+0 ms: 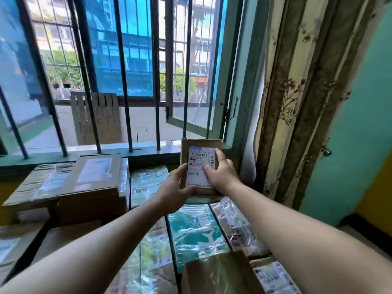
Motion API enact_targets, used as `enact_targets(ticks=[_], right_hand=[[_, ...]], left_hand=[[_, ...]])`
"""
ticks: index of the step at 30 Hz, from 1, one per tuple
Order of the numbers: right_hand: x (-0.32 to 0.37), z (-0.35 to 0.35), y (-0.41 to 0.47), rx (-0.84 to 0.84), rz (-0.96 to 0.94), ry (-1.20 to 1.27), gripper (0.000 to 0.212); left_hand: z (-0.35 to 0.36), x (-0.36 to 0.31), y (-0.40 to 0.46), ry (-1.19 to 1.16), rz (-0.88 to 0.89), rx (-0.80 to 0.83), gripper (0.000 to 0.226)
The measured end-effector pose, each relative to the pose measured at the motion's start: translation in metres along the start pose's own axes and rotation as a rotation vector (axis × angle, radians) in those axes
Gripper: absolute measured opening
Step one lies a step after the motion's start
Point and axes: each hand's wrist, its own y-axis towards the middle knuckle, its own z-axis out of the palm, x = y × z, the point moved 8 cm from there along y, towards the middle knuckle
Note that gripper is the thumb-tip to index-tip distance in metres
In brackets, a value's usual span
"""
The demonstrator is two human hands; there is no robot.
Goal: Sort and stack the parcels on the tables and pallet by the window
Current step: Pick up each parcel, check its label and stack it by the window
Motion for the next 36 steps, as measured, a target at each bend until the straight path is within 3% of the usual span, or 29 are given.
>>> enact_targets(ticks=[10,16,21,26,32,36], right_hand=[[-0.036,0.070,0.100,0.213,0.006,0.036,0.067],[-0.050,0.077,0.126,0.250,0.004,0.077,0.065],[-0.055,0.088,0.127,0.306,-0.031,-0.028,0.062],[-0.060,0.102,0.122,0.346,-0.042,-0.266,0.067],[-0.068,0.108,0.116,0.442,0.025,-0.402,0.068],[-0.044,0.098,0.110,0.366,-0.011,-0.373,0.069]], left_hand=[[0.002,0.045,0.071,0.248,-0.161,-0.116,0.066],[0.009,0.053,0.095,0.216,-0.200,-0.123,0.062],[0.019,0.059,0.095,0.378,-0.189,-0.120,0.049],[0.014,0.092,0.095,0.718,-0.289,-0.054,0.063],[0.013,0.100,0.094,0.732,-0.356,0.020,0.069],[-0.012,0.068,0.084,0.761,-0.273,-0.031,0.069]])
